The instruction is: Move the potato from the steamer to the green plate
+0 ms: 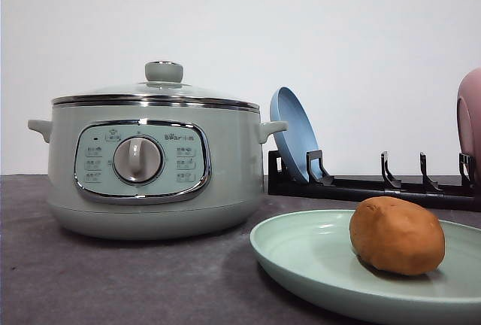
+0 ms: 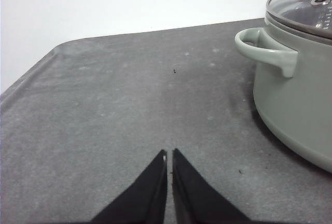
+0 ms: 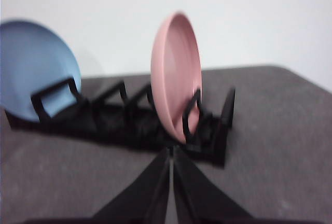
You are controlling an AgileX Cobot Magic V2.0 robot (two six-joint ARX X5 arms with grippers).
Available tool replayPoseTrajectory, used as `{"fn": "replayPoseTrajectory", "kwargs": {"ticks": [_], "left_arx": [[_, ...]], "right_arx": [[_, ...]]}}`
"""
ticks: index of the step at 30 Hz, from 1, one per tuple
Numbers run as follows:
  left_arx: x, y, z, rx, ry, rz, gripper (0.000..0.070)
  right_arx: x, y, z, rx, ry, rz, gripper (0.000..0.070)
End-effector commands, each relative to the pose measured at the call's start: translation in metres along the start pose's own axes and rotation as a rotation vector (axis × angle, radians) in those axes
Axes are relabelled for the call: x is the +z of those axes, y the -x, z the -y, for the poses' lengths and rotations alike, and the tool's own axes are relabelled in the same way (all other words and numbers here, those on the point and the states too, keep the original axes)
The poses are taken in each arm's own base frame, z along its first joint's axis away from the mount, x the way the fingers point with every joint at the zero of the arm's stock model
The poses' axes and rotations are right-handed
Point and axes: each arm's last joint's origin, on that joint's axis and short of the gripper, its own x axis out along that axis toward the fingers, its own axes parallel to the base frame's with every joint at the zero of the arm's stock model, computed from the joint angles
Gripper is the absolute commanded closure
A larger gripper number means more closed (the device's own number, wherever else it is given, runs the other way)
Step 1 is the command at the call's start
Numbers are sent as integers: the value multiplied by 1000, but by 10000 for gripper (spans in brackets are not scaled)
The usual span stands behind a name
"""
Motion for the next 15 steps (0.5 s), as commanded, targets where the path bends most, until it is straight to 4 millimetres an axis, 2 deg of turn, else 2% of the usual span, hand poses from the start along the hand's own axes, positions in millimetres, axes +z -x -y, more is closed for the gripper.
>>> {"fn": "replayPoseTrajectory", "kwargs": {"ticks": [1,5,15], "left_arx": [[-7,-2,1,-1,4,-25,690],[-7,-2,1,-1,4,-25,690],[-7,-2,1,-1,4,-25,690]], "right_arx": [[-5,0,0,3,12,-43,700],[-14,1,0,38,24,-140,700],[-13,1,-2,90,8,-125,700]]}}
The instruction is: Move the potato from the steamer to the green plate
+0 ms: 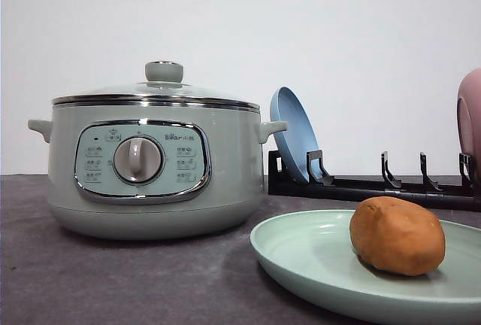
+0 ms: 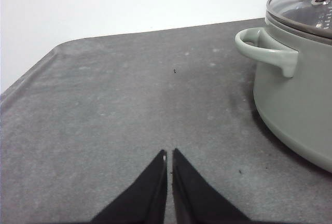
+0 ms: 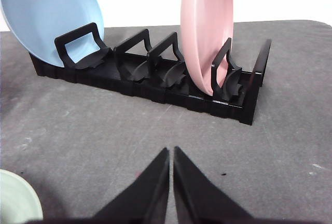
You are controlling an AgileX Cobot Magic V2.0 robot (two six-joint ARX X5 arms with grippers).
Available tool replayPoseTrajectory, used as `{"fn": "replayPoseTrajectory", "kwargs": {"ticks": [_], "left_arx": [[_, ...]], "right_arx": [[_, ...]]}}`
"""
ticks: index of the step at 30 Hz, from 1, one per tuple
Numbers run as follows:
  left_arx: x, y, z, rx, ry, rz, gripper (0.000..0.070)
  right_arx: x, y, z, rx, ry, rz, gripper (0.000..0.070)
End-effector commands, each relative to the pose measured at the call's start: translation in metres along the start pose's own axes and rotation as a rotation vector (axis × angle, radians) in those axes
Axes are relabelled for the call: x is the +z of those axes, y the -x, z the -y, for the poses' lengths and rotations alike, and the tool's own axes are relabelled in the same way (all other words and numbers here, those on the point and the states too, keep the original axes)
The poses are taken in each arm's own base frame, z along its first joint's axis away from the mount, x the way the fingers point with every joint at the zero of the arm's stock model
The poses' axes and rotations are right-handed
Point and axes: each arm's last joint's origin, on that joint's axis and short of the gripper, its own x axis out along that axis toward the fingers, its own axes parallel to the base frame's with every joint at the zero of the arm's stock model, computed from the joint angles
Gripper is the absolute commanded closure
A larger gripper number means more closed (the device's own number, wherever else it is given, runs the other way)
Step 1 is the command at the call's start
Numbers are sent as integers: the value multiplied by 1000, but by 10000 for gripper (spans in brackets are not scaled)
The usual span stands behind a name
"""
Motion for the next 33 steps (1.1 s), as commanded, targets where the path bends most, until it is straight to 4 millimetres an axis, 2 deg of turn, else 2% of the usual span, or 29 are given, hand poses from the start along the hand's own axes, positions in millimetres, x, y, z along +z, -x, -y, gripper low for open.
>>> {"fn": "replayPoseTrajectory", "kwargs": {"ticks": [1,33], "left_arx": [[-7,-2,1,-1,4,-25,690],[-7,-2,1,-1,4,-25,690]], "right_arx": [[0,0,0,3,-3,8,700],[0,0,0,3,-3,10,700]]}}
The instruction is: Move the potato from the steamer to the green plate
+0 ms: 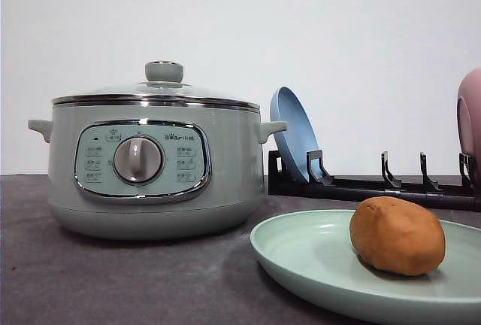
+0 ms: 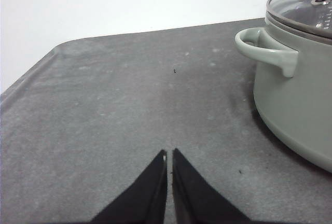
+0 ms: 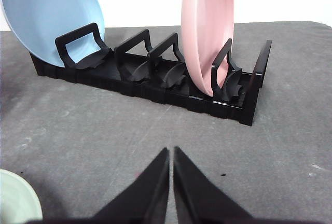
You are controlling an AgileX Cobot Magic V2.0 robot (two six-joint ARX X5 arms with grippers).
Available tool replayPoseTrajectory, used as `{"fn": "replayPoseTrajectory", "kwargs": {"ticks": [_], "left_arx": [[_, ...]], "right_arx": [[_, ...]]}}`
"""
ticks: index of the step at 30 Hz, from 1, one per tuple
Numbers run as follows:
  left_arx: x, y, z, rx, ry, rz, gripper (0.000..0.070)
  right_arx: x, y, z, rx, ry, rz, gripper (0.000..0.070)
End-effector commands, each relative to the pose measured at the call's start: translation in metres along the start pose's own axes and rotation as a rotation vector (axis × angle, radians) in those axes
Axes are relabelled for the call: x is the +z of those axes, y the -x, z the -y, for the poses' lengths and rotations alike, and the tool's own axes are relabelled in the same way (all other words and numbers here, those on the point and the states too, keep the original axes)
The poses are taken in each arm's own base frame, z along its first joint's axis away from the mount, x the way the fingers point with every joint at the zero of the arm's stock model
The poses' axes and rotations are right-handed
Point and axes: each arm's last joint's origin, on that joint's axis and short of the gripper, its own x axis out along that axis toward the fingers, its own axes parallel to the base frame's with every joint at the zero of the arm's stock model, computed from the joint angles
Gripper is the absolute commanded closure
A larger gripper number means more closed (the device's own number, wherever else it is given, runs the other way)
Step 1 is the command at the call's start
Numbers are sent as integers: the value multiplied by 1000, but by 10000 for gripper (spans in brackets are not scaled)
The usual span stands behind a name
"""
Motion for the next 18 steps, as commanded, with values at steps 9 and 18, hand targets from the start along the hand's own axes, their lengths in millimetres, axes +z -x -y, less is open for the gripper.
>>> {"fn": "replayPoseTrajectory", "kwargs": {"ticks": [9,18], "left_arx": [[-7,-2,1,-1,4,-25,690],[-7,-2,1,-1,4,-25,690]], "right_arx": [[0,0,0,2,-3,7,700],[0,0,0,2,-3,7,700]]}}
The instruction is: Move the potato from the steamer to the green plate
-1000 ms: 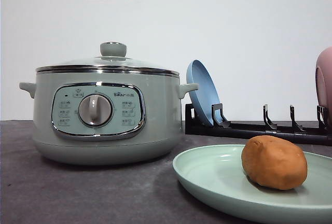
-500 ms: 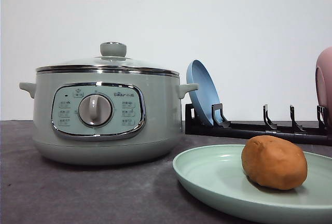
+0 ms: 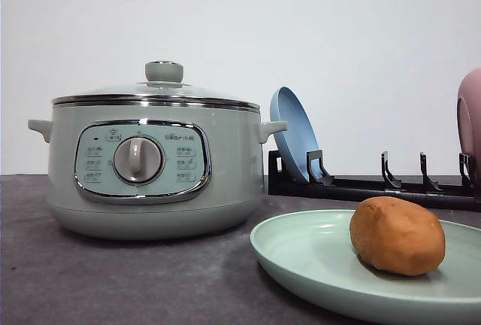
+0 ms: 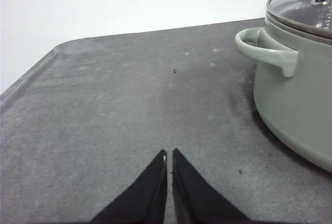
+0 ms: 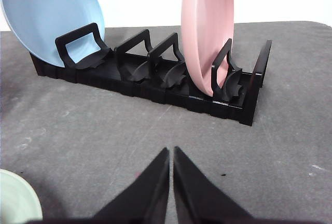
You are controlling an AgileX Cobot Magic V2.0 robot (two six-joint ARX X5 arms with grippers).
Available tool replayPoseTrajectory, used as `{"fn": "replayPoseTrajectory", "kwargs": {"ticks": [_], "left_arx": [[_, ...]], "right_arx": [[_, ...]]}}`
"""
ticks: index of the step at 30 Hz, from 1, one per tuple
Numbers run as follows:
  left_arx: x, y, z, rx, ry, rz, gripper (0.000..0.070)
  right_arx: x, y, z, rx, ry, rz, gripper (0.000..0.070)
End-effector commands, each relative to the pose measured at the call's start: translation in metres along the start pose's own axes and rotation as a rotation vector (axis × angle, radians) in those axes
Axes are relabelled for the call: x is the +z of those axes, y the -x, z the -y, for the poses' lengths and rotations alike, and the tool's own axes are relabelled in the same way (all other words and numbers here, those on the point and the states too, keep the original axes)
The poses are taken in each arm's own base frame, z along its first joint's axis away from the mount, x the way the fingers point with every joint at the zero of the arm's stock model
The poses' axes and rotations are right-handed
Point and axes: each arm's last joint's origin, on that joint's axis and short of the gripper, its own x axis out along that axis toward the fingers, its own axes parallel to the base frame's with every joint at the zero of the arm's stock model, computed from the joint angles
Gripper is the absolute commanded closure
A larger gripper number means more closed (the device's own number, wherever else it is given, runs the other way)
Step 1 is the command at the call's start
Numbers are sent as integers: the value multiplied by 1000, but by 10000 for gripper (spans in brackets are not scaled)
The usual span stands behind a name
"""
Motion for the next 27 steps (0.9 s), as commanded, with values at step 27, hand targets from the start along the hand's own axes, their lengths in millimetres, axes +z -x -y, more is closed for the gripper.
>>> {"fn": "replayPoseTrajectory", "kwargs": {"ticks": [27], "left_arx": [[-7,-2,1,-1,4,-25,690]], "right_arx": [[0,0,0,2,-3,7,700]]}}
